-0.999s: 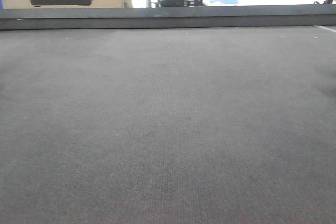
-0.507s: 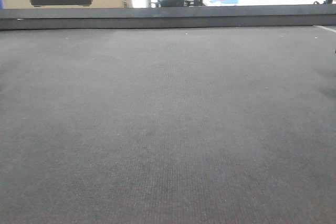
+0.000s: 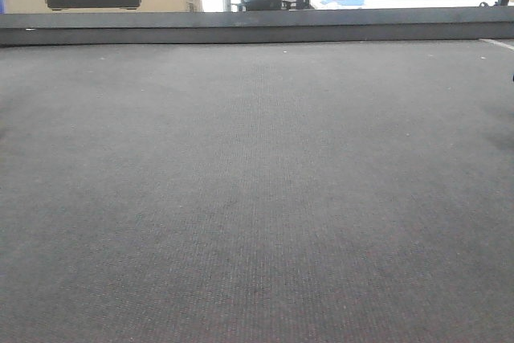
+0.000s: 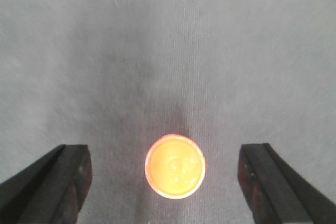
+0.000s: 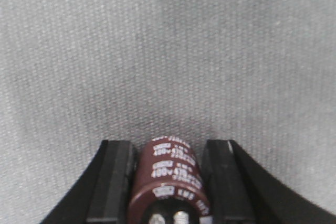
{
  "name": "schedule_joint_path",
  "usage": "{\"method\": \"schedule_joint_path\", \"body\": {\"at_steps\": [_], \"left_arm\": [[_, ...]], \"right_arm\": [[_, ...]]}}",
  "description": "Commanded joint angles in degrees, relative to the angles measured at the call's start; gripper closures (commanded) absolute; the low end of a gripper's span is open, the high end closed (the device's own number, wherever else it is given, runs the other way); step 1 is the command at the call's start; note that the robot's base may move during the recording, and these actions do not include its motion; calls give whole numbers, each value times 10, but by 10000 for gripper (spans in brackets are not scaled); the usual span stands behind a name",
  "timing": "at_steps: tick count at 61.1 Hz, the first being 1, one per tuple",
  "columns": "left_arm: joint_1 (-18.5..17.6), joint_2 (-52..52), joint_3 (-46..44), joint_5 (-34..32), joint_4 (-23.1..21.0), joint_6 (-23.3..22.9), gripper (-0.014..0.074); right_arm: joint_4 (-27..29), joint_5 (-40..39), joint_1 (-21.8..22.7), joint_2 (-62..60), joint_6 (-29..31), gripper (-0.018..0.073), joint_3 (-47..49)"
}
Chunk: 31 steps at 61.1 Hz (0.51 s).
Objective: Place cylindrical capacitor in blue bin on shelf
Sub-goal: 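Lift both held cylinders off the carpeted table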
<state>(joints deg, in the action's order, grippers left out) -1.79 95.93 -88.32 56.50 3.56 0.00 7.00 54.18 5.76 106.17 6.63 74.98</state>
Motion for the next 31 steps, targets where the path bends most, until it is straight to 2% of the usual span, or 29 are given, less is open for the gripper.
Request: {"method": "schedule_joint_path", "body": {"at_steps": [1,15,31], "left_arm": [[1,14,-4,4,-3,-4,120],[1,50,-4,30,-5,-4,120],[-24,85,-4,40,-4,-4,120]], "right_arm": [[3,5,3,-2,3,722,4],[3,-1,3,-2,3,722,4],[8,-4,3,-2,3,722,4]]}}
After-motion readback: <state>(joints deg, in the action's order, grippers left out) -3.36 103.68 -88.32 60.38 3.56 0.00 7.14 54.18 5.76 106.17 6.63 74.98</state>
